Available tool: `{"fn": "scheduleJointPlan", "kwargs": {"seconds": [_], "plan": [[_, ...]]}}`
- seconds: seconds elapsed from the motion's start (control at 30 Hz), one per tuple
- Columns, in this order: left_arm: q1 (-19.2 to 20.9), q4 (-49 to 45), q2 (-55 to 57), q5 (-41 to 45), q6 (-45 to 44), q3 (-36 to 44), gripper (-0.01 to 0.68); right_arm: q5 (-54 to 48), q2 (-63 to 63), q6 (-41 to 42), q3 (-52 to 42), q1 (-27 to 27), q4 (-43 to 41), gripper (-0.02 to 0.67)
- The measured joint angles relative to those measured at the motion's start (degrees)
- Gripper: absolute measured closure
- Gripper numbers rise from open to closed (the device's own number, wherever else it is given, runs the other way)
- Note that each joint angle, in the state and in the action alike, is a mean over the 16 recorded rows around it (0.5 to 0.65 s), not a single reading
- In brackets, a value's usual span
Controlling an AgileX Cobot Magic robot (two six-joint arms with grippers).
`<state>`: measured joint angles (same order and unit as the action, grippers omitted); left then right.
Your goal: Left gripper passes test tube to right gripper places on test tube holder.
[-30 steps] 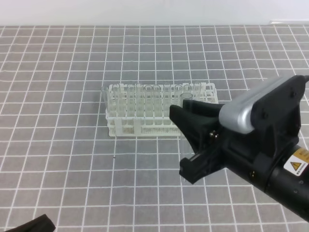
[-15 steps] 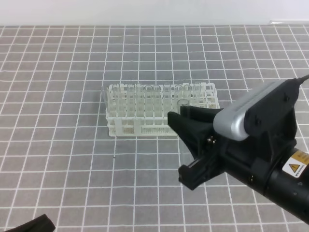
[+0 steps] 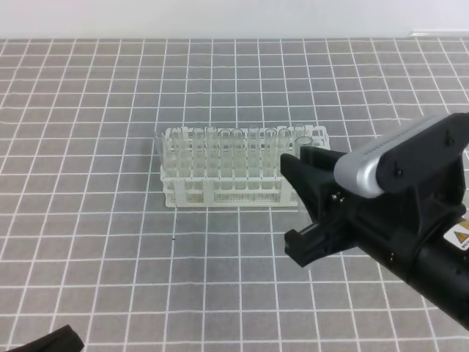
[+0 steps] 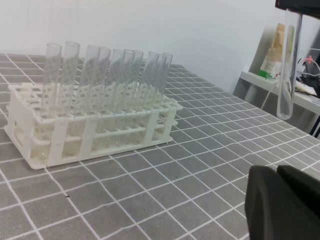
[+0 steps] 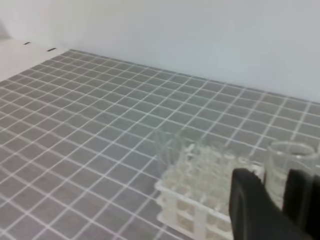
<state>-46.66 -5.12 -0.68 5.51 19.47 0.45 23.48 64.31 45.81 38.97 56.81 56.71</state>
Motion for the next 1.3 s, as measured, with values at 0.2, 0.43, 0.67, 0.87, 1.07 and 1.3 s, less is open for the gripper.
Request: {"fn": "scheduleJointPlan", "kwargs": {"seconds": [0.2, 0.43, 0.67, 0.87, 1.07, 1.3], "plan": [[-0.02, 0.01, 0.07, 0.15, 0.01, -0.14, 0.673, 0.96, 0.00, -5.58, -0.92, -2.90, -5.62, 0.547], [-0.02, 0.02, 0.11, 0.25, 0.02, -0.19, 0.673, 5.26, 0.71, -25.77, -3.47, -10.24, -25.95, 0.547], [-0.02, 0.02, 0.11, 0.25, 0.02, -0.19, 0.673, 13.47, 4.05, -42.03, -5.74, -18.10, -42.92, 0.547], [0.01, -0.02, -0.04, 0.15, 0.01, 0.00, 0.673, 21.47, 9.96, -43.90, -5.33, -21.76, -46.19, 0.547], [0.02, -0.02, -0.07, 0.10, 0.01, 0.05, 0.673, 26.13, 17.26, -41.11, -2.13, -22.88, -44.04, 0.547], [0.02, -0.04, -0.07, -0.10, -0.01, 0.14, 0.673, 27.40, 24.11, -38.67, 2.05, -22.95, -41.78, 0.547]]}}
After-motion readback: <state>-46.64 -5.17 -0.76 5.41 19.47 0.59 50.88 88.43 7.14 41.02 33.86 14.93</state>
